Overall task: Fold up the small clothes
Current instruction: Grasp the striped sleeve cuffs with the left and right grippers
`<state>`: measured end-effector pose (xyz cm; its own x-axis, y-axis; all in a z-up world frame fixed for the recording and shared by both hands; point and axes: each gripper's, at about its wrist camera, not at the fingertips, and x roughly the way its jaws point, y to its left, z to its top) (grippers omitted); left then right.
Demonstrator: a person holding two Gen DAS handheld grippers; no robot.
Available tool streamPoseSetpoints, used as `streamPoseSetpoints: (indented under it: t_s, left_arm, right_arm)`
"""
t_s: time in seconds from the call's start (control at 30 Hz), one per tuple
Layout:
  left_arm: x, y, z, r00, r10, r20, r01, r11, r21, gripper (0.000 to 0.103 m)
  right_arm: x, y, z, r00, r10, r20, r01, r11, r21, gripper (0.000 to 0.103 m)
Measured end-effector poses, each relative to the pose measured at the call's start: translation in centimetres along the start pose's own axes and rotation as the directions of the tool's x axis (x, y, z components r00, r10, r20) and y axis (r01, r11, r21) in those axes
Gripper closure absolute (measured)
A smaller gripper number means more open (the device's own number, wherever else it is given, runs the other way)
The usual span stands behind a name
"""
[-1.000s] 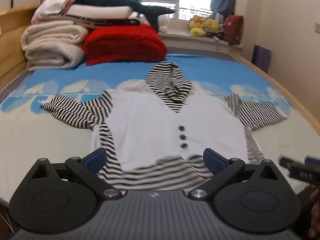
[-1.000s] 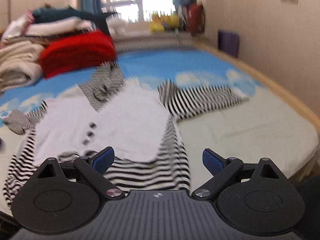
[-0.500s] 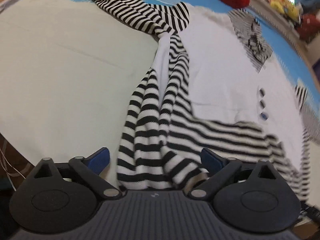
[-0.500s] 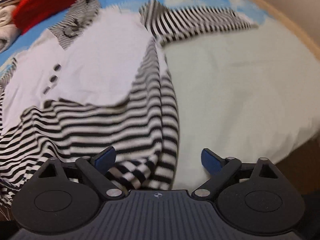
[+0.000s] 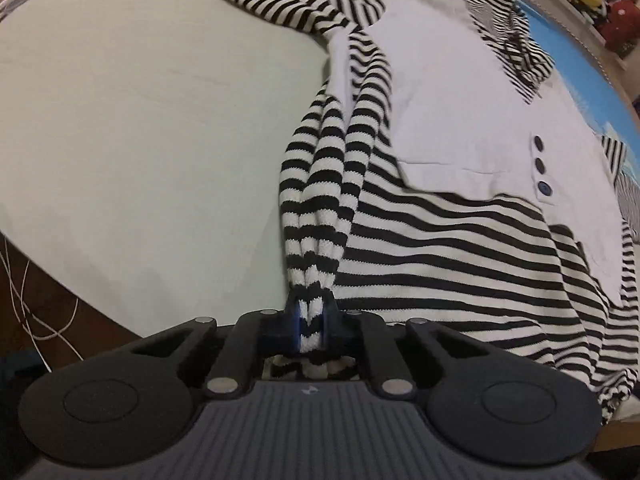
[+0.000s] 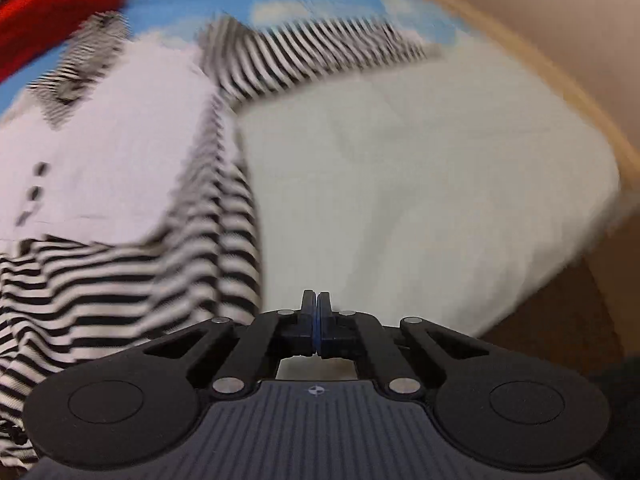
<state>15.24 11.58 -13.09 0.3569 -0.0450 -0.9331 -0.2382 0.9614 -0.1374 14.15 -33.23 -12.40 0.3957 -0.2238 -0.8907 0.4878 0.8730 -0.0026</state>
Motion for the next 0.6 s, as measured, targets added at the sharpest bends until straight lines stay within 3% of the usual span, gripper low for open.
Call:
streamPoseSetpoints:
  t_s: [0.03, 0.07, 0.13, 0.2, 0.27, 0.37, 0.47, 0.5, 0.53, 0.57, 0.6]
  left_arm:
    - [-0.2, 0.0, 0.2, 1.0, -0.012, -0.004, 0.012, 1.0, 0.007, 0.087]
    - [-0.4, 0.1, 0.3, 1.0, -0.02, -0.009, 0.02, 1.0, 0.0, 0.075]
    - [-0.8, 0.7, 0.5, 1.0, -0.026, 0.007, 0.026, 0.999, -0.037, 0.06]
    - [-0.8, 0.8, 1.0, 0.999, -0.037, 0.019, 0.038, 0.997, -0.06, 0.057]
    - [-0.9, 0.5, 1.2, 0.998, -0.057, 0.031, 0.059, 0.996, -0.067, 0.042]
    - [-0.5, -0.3, 1.5, 0.997, -0.065, 0.049, 0.067, 0.997, -0.048, 0.028]
    - [0.6, -0.8, 1.4, 0.998, -0.058, 0.026, 0.058, 0.998, -0.02, 0.03]
    - [0.9, -0.9, 1.3, 0.999, -0.05, 0.014, 0.05, 0.999, -0.017, 0.033]
    - [1.1, -0.9, 1.1, 0.999, -0.038, 0.013, 0.038, 0.999, -0.01, 0.046]
    - [1.1, -1.0, 1.1, 1.0, -0.021, 0.024, 0.02, 1.0, 0.006, 0.07]
    - [1.0, -1.0, 1.1, 0.999, -0.017, 0.027, 0.016, 1.0, 0.02, 0.085]
  right_arm:
    - [0.4, -0.3, -0.1, 0.998, 0.032, -0.044, -0.031, 0.999, 0.036, 0.103]
    - [0.4, -0.6, -0.2, 0.995, 0.08, -0.056, -0.076, 0.994, 0.076, 0.101]
    - [-0.6, -0.7, -0.4, 0.99, 0.142, -0.005, -0.141, 0.982, 0.122, 0.093]
    - [-1.8, -0.5, -0.4, 0.985, 0.161, 0.066, -0.168, 0.978, 0.124, 0.047]
    - [-2.4, -0.2, -0.3, 0.98, 0.159, 0.122, -0.175, 0.977, 0.124, 0.028]
    - [-1.8, -0.1, -0.3, 0.984, 0.148, 0.097, -0.159, 0.98, 0.119, 0.022]
    - [0.6, 0.5, -0.3, 0.986, 0.169, -0.007, -0.167, 0.979, 0.116, 0.023]
    - [1.0, 0.7, -0.5, 0.986, 0.164, -0.032, -0.16, 0.982, 0.099, 0.028]
    - [1.0, 1.1, -0.8, 0.989, 0.145, -0.041, -0.142, 0.988, 0.067, 0.035]
    - [0.6, 1.5, -1.2, 0.991, 0.13, -0.032, -0.129, 0.991, 0.036, 0.062]
    - [0.4, 1.6, -1.2, 0.989, 0.145, -0.024, -0.144, 0.989, 0.022, 0.092]
